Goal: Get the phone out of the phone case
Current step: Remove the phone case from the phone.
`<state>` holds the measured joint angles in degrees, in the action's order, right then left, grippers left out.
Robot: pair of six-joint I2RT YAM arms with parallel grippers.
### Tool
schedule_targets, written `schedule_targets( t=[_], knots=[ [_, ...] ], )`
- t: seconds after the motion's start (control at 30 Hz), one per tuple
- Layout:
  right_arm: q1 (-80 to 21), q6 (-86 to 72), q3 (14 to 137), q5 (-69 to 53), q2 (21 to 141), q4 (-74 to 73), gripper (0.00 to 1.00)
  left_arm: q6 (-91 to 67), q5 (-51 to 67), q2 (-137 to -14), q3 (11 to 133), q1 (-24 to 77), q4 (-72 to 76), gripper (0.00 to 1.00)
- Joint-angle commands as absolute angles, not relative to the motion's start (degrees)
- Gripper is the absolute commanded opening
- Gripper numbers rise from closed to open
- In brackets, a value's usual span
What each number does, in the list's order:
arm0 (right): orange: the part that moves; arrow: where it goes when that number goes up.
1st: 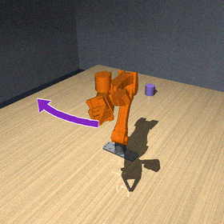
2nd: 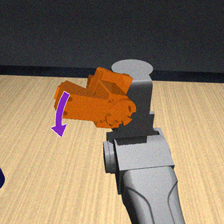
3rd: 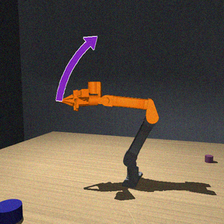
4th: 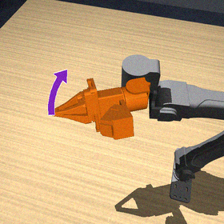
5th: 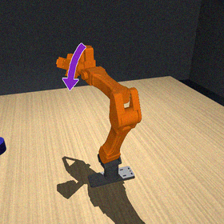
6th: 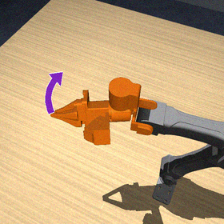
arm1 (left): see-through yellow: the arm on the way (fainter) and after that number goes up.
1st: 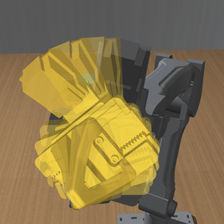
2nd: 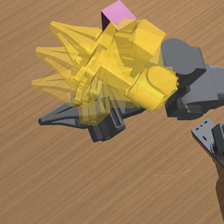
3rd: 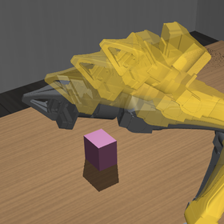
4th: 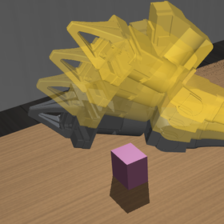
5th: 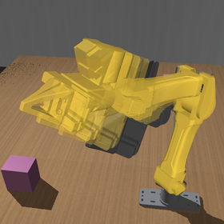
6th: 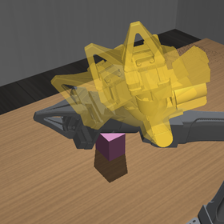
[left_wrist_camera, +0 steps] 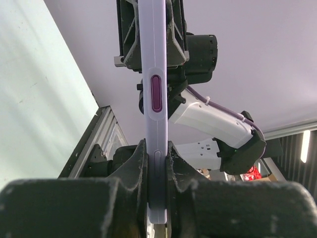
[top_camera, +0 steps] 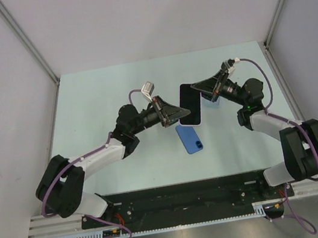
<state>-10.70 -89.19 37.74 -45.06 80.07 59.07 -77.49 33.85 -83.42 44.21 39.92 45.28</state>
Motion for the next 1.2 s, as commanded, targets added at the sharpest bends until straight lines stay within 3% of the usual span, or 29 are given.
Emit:
schedule_targets(
  t=[0.0,0.07,0.4,0.53,0.73,0.9,1.03,1.17],
  knots=[
    [-12.0,-95.9,39.0,-42.5,80.4,67.8,0.17,-77.3,36.6,-81.7,44.8,40.3,52.5,0.0],
    [-11.9,-96.5,39.0,-42.2,80.4,68.4,0.26,-76.6,36.5,-81.2,44.7,40.3,51.8,0.0],
    [-11.8,-104.3,38.7,-40.8,83.7,79.3,0.21,-75.2,36.6,-80.8,46.1,39.8,49.0,0.0],
    [-12.0,-104.9,38.4,-40.4,84.5,80.8,0.34,-75.2,36.9,-80.2,44.7,39.3,50.3,0.0],
    [-12.0,-105.4,37.5,-40.1,84.2,80.9,0.36,-75.4,36.7,-78.4,41.9,38.8,51.7,0.0],
    [-12.7,-105.0,37.1,-40.1,84.8,80.9,0.28,-75.6,37.2,-78.3,41.9,38.5,52.0,0.0],
    [-13.3,-106.7,37.1,-39.7,85.7,83.1,0.0,-75.7,37.5,-78.0,41.8,38.1,51.9,0.0],
    [-14.6,-112.4,35.7,-37.1,86.5,87.5,0.0,-75.0,37.4,-77.6,41.6,37.7,51.9,0.0]
  ],
)
